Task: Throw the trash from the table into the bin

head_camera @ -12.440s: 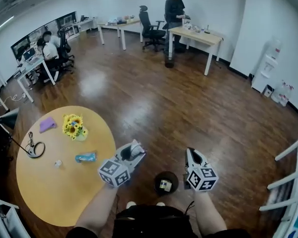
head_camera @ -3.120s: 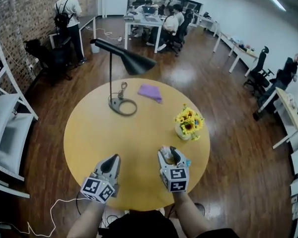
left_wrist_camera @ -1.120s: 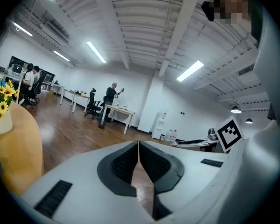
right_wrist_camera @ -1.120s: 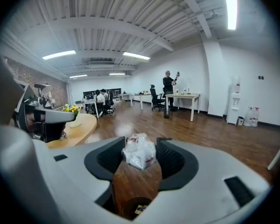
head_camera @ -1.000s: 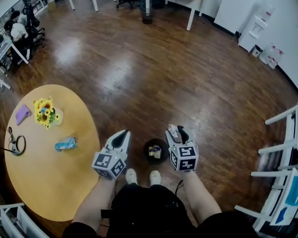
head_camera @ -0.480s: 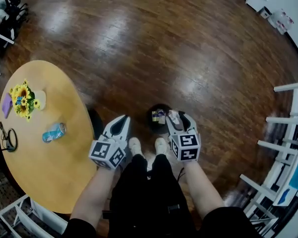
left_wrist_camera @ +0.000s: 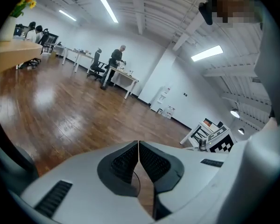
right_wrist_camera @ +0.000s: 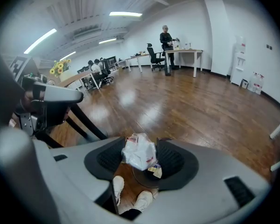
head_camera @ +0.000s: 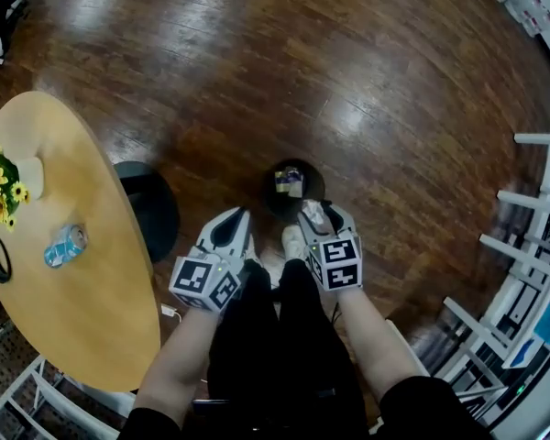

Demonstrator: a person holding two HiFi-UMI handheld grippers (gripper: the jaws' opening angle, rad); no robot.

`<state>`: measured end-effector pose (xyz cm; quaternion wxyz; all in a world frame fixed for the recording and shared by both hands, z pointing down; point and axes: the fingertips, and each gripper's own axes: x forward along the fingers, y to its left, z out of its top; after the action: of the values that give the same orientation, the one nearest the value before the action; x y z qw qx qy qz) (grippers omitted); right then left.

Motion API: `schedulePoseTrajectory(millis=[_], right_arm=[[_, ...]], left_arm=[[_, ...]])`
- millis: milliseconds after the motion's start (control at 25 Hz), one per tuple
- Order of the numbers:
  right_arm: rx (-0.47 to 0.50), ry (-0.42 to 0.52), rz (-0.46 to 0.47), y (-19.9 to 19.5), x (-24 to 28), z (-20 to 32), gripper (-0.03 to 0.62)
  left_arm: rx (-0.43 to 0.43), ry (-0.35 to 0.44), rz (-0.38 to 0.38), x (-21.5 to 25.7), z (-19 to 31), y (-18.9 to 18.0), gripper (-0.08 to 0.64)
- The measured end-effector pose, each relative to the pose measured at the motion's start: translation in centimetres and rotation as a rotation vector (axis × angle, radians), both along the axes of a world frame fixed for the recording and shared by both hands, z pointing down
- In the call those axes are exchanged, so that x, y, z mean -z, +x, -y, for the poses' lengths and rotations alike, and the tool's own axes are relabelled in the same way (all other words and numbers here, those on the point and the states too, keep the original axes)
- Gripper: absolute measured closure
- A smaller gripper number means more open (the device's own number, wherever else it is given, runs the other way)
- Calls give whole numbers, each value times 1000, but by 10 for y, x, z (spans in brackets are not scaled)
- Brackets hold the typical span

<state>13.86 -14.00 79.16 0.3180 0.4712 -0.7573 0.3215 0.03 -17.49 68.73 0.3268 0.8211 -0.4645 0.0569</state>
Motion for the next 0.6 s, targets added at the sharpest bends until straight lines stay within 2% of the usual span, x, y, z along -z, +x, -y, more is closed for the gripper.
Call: schedulePoseTrajectory(millis=[120, 240, 360, 440, 600], right_arm=[[45, -55, 10, -7, -24, -7, 358], [71, -110, -6, -7, -46, -16, 307], [59, -123, 30, -7, -41, -17, 296], [63, -127, 55, -9, -36, -17, 267], [80, -131, 63, -7, -34, -21, 267]], left_arm=[[29, -17, -11, -9, -4, -3, 555], [64, -30, -6, -17, -5, -11, 555], [77, -33, 0, -17, -7, -15, 555], [79, -30, -1, -15, -8, -15, 555], [76, -20, -7, -14, -12, -10, 555]])
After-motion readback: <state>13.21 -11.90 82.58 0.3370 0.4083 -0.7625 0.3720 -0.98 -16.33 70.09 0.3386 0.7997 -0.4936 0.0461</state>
